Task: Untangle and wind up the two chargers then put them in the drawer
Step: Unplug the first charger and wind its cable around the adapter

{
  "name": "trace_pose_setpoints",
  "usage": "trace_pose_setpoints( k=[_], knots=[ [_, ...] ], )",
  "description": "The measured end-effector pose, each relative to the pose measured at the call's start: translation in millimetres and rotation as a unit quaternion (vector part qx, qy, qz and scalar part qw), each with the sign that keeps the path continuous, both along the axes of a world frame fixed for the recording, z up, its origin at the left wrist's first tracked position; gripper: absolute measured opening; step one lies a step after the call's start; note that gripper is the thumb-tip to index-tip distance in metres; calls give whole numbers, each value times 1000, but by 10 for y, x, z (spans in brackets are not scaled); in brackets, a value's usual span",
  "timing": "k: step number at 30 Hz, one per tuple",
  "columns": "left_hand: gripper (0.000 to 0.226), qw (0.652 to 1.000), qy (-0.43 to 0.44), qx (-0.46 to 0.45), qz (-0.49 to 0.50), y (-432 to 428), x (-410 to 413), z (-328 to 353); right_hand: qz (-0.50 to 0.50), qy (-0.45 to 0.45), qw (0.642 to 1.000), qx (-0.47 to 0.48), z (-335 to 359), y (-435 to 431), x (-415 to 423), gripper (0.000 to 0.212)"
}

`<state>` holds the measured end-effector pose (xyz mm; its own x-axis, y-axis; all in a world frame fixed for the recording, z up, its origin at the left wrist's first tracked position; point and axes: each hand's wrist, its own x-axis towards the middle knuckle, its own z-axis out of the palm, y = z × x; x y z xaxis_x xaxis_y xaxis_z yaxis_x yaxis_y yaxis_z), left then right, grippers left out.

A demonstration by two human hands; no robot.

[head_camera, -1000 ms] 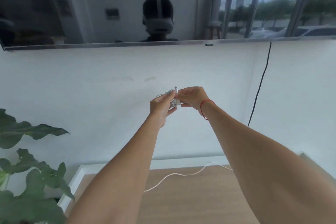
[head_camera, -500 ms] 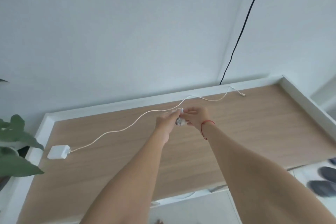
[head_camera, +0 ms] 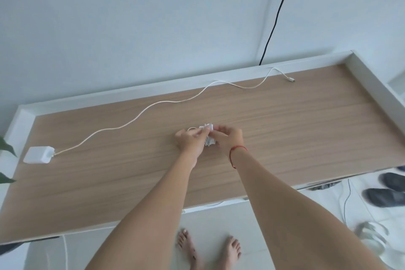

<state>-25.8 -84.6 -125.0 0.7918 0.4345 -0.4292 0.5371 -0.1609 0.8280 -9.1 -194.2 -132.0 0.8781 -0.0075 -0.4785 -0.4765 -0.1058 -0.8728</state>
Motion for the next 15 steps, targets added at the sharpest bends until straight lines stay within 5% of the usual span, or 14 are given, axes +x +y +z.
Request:
trace_pose_setpoints(
  k=[7, 15],
  knots=[
    [19, 993, 21, -73, -91, 41, 84, 163, 3, 0, 1000, 4, -9, -60, -4, 24],
    [31, 993, 42, -96, -52, 104, 92, 166, 22, -11, 1000, 5, -8, -4, 44, 29]
  ],
)
